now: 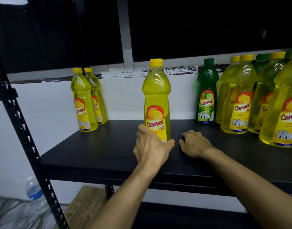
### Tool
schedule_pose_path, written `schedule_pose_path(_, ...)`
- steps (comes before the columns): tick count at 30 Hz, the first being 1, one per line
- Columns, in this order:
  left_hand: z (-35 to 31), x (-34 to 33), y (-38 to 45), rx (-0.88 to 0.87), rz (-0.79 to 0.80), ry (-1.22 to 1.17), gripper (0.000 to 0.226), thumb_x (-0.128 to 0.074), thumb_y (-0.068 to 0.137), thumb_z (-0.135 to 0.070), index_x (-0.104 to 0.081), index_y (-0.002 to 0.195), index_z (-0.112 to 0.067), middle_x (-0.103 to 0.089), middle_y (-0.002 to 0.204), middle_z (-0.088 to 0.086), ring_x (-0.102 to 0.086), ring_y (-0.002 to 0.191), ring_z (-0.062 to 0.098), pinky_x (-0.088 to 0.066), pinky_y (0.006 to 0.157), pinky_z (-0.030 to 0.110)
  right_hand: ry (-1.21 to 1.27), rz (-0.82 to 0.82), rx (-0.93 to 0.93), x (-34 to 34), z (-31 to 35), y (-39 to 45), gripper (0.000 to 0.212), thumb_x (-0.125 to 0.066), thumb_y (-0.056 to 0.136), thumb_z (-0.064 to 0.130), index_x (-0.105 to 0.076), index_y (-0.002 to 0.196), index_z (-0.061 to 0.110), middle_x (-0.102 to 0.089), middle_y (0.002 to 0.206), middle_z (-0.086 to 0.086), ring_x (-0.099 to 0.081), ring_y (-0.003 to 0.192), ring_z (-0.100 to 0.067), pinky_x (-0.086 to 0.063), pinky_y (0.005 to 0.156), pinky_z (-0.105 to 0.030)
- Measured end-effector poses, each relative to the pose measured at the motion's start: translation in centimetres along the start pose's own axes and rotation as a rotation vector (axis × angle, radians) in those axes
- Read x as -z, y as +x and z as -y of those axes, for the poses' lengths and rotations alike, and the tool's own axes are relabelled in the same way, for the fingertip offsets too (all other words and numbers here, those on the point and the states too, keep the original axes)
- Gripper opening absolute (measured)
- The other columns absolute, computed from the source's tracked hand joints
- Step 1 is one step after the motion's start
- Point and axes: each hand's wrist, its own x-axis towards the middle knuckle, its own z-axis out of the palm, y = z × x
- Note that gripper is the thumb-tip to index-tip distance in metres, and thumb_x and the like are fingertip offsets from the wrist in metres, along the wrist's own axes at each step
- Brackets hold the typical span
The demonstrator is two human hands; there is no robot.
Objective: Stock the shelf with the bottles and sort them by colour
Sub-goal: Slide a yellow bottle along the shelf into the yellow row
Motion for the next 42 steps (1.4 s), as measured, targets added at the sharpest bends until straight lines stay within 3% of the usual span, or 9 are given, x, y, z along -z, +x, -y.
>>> schedule_pose_path(5, 1.7, 0.7, 1.2, -0.019, -0.026, 0.031, 0.09, -0.081, 0.06, -0.057, -0.027, 0.119, -0.016, -0.05, 0.11, 0.002, -0.058, 0.099, 0.025, -0.04, 0.07, 0.033, -0.008, 0.022, 0.024, -1.0, 2.6, 0.5, 0.044, -0.035, 0.099, 0.038, -0.052, 0.13, 0.013, -0.045, 0.14, -0.011, -0.041, 0.127, -0.034, -0.035, 0.105, -0.046)
schedule_pose_path(12, 7.6, 4.5, 4.6, 0.076, -0.129, 0.067, 0.102, -0.081, 0.059, -0.059, -0.022, 0.129, -0.013, -0.048, 0.12, 0.006, -0.054, 0.109, 0.03, -0.045, 0.081, 0.041, -0.016, 0.02, 0.032, -1.7, 6.5, 0.8, 0.047, -0.038, 0.098, 0.045, -0.052, 0.128, 0.012, -0.044, 0.137, -0.013, -0.04, 0.127, -0.035, -0.035, 0.105, -0.046)
schedule_pose_path(15, 11.1, 6.6, 6.8, 0.105, -0.136, 0.033, 0.1, -0.084, 0.059, -0.053, -0.024, 0.128, -0.012, -0.05, 0.12, 0.007, -0.055, 0.108, 0.031, -0.048, 0.084, 0.042, 0.008, 0.042, 0.093, -2.5, 8.3, 1.4, 0.057, -0.038, 0.095, 0.058, -0.053, 0.129, 0.014, -0.043, 0.14, -0.012, -0.039, 0.129, -0.034, -0.032, 0.109, -0.047)
schedule_pose_path(21, 16.4, 10.7, 10.8, 0.159, -0.085, -0.089, 0.082, -0.086, 0.069, -0.039, -0.028, 0.121, -0.013, -0.049, 0.11, 0.003, -0.052, 0.098, 0.023, -0.041, 0.075, 0.033, 0.01, 0.117, 0.166, -3.7, 9.8, 2.4, 0.086, -0.022, 0.088, 0.075, -0.027, 0.152, 0.017, -0.015, 0.16, -0.011, -0.006, 0.149, -0.025, -0.004, 0.119, -0.048)
schedule_pose_path(25, 18.4, 12.5, 13.0, 0.188, -0.072, -0.039, 0.094, -0.083, 0.073, -0.043, -0.024, 0.137, -0.007, -0.042, 0.111, 0.003, -0.048, 0.105, 0.026, -0.039, 0.08, 0.035, -0.038, 0.103, 0.173, -4.2, 9.7, 2.5, 0.084, -0.023, 0.089, 0.074, -0.027, 0.151, 0.018, -0.017, 0.16, -0.009, -0.009, 0.149, -0.024, -0.006, 0.119, -0.047)
schedule_pose_path(32, 20.2, 12.8, 15.7, 0.204, -0.099, -0.065, 0.091, -0.082, 0.075, -0.039, -0.024, 0.137, -0.008, -0.047, 0.13, 0.011, -0.049, 0.12, 0.034, -0.043, 0.088, 0.04, -0.025, 0.08, 0.18, -4.1, 9.7, 2.4, 0.081, -0.026, 0.09, 0.072, -0.028, 0.151, 0.018, -0.019, 0.16, -0.008, -0.012, 0.148, -0.023, -0.007, 0.119, -0.045)
schedule_pose_path(42, 20.9, 12.2, 17.6, 0.184, -0.1, -0.099, 0.09, -0.081, 0.076, -0.038, -0.022, 0.137, -0.01, -0.04, 0.114, 0.001, -0.049, 0.117, 0.03, -0.044, 0.085, 0.039, -0.04, 0.066, 0.182, -3.8, 9.9, 2.0, 0.079, -0.027, 0.09, 0.071, -0.032, 0.149, 0.019, -0.024, 0.158, -0.007, -0.018, 0.147, -0.023, -0.012, 0.118, -0.043)
